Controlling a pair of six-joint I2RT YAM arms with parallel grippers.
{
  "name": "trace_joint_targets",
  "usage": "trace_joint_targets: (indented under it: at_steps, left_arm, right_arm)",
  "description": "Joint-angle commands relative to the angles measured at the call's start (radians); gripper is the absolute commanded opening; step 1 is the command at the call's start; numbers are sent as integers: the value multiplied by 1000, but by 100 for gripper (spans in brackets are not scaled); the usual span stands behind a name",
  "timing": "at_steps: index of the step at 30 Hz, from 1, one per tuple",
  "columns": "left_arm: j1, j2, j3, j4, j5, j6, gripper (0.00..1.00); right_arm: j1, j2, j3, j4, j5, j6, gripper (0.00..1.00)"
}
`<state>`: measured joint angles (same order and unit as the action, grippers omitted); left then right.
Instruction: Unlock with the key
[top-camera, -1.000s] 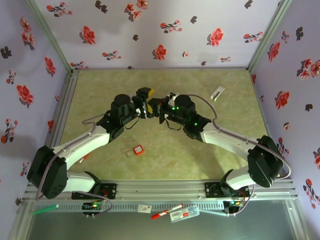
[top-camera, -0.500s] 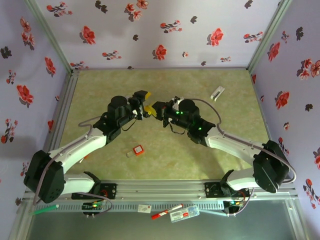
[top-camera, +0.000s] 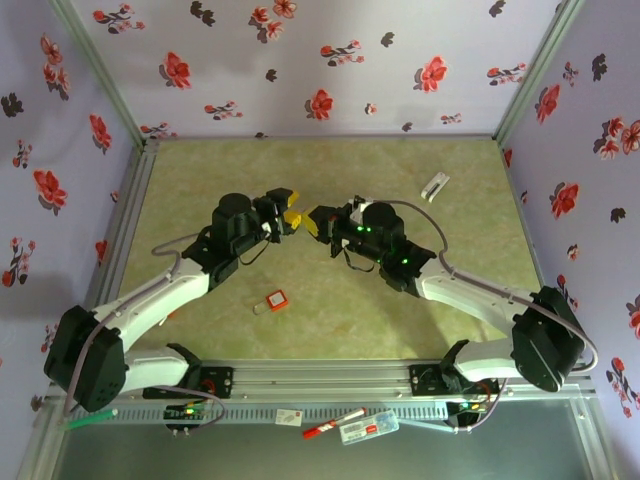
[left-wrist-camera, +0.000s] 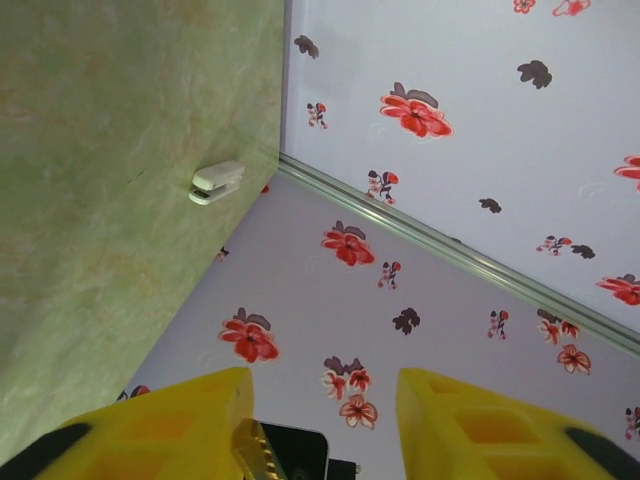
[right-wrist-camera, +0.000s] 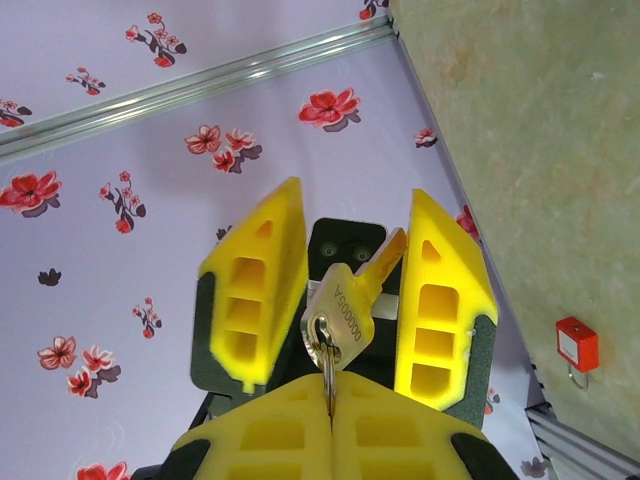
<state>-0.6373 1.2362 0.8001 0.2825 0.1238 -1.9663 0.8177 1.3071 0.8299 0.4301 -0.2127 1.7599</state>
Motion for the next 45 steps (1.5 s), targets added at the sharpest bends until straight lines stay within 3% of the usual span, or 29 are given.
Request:
trace_joint_targets:
  at_steps: [1, 10, 16, 18, 20, 23, 29, 45]
  left_arm:
    - [8, -15, -9, -13, -8, 30, 34]
    - [8, -21, -18, -6, 1, 52, 0]
    - [11, -55, 0, -93, 18, 136, 0]
    - [14, -68, 16, -115, 17, 195, 0]
    - [16, -86, 54, -162, 6, 314, 0]
    - [10, -118, 122, -234, -30, 527, 0]
    - [4, -150, 140, -232, -56, 656, 0]
    - [-41, -150, 117, -107, -127, 646, 0]
  right_arm:
    - [-7, -13, -8, 31, 16, 17, 0]
    - [-25, -12, -12, 28, -1, 18, 0]
    - [-69, -10, 6, 31, -45, -2, 0]
    - [-77, -12, 37, 0, -68, -35, 13]
    - [-79, -22, 68, -34, -75, -83, 42]
    - [-80, -35, 101, -58, -95, -149, 53]
    - [-71, -27, 105, 2, -132, -202, 54]
    - [-10, 41, 52, 206, -117, -193, 48]
